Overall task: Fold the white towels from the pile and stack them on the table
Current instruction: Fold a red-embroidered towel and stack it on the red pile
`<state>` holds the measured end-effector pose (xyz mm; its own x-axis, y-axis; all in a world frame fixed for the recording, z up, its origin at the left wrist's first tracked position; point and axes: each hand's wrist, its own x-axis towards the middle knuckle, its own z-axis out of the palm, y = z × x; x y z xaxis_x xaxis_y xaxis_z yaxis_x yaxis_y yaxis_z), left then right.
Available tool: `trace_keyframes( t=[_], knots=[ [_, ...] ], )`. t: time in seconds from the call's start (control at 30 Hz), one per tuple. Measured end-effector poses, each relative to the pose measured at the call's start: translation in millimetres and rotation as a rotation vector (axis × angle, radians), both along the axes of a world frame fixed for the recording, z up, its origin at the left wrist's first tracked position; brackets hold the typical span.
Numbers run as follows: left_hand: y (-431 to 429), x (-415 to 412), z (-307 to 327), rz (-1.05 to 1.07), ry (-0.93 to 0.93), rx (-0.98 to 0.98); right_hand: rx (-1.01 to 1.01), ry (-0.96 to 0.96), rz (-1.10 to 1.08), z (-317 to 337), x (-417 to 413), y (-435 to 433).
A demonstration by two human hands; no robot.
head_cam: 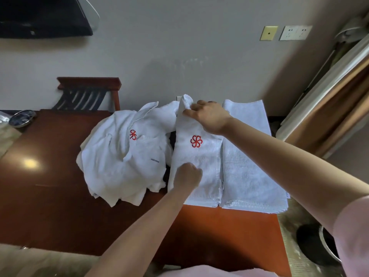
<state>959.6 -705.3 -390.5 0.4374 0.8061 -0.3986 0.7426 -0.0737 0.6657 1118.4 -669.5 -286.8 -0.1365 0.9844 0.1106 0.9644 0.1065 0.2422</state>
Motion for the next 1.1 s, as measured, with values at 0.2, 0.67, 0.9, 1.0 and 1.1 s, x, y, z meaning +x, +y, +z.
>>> trace_keyframes(
  t=[0.2, 0.67, 0.9, 1.0, 1.1],
  knots=[
    [100.5, 33.1, 47.8, 0.163, -0.166, 0.288, 0.074, 0.029, 0.014, -1.6, 10.8, 8.2],
    [226.7, 99.9, 59.7, -0.138, -0.541, 0.061, 0.032, 0.482, -0.490, -20.8, 99.5, 57.7],
    [267.0, 131.6, 25.8, -0.014, -0.494, -0.075, -0.024, 1.112, -0.730, -44.8, 153.7, 86.5],
    [284.8, 147.2, 3.6, 0.065, -0.432, -0.116, 0.162, 1.381, -0.787, -74.3, 156.2, 101.2],
    [298.9, 162.1, -23.9, 0.117, -0.336, -0.126, 0.330, 1.381, -0.869, -107.5, 154.1, 117.3]
  ],
)
